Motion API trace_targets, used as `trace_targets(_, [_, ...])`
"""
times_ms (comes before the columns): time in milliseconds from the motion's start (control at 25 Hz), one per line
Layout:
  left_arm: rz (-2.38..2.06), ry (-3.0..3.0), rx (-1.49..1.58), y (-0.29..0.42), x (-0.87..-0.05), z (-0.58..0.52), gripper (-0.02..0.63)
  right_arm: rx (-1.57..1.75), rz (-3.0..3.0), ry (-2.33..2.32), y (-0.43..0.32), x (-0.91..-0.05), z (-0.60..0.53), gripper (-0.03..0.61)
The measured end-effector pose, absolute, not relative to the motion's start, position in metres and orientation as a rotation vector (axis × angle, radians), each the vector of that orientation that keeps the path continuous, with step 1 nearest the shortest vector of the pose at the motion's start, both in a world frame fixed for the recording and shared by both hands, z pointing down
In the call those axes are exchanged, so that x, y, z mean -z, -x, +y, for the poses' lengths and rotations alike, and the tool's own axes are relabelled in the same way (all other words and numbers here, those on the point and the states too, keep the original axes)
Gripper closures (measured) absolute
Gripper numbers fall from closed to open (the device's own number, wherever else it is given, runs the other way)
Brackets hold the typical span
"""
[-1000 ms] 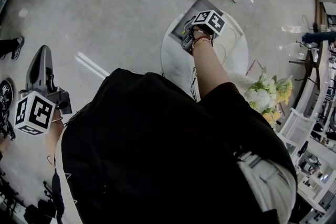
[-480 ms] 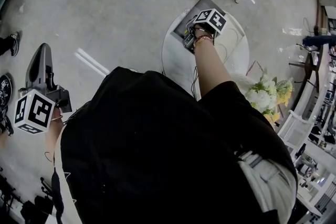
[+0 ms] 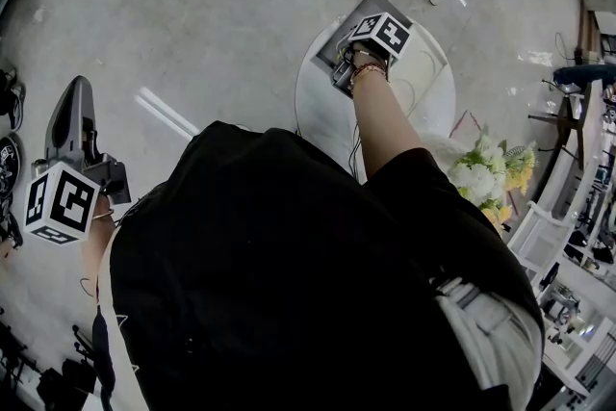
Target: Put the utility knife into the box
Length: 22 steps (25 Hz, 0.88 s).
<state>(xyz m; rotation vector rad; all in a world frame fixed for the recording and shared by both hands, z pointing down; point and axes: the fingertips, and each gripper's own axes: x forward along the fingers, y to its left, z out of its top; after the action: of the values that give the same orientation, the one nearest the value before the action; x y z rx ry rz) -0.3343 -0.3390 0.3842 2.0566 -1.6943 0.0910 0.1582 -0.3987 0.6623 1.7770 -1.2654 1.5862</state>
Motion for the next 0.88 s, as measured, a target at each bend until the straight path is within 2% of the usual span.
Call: trace_targets(880, [-1.708,-2.064,-0.085,0.3325,-0.3801,-0.3361,0.603,-1.543,-1.288,-1.752,-0.1554,-0.6619,-0.4006,0.498])
